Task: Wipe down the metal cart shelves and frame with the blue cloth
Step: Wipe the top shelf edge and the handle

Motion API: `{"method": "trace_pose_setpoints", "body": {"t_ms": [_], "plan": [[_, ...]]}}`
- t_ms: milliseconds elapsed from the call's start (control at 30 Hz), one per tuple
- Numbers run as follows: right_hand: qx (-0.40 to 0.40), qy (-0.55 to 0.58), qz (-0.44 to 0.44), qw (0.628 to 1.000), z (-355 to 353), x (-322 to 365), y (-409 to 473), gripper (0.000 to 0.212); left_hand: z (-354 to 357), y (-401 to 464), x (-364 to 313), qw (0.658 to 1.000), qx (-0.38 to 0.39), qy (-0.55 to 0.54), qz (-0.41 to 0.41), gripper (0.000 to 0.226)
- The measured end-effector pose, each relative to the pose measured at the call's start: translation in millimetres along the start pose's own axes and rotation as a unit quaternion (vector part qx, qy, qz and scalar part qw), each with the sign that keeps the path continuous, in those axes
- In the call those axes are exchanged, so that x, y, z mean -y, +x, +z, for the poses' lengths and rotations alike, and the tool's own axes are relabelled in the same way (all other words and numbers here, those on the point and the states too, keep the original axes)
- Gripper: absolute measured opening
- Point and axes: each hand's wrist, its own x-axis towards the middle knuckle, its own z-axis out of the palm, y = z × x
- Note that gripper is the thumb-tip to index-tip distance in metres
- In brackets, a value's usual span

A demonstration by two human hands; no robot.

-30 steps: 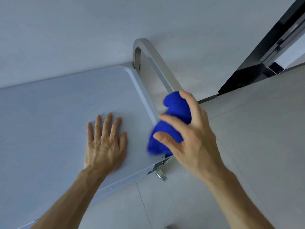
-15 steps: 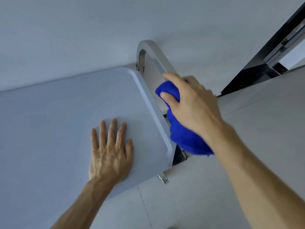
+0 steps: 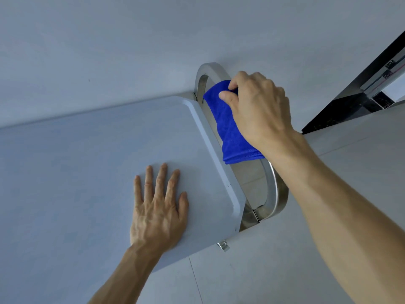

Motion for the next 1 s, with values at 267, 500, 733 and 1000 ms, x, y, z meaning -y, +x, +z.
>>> {"method": "trace_pose_setpoints", "body": {"t_ms": [267, 500, 733, 1000], "plan": [[0.144, 0.166, 0.015, 0.975, -11, -44, -60, 0.083, 1, 0, 0, 1.000, 0.000, 0.006, -0.001, 0.061], [0.158, 0.262, -0.020, 0.952, -32, -50, -138, 0.084, 2, 0, 0, 1.000, 0.003, 0.007, -0.005, 0.061], [0.049, 0.081, -0.013, 0.995, 7, -27, -45, 0.059, 0, 2, -2, 1.000, 0.005, 0.007, -0.007, 0.061], [-0.100, 0.038, -0.009, 0.994, 20, -26, -96, 0.055, -1, 1, -1, 1.000, 0.006, 0.001, -0.009, 0.060]]}}
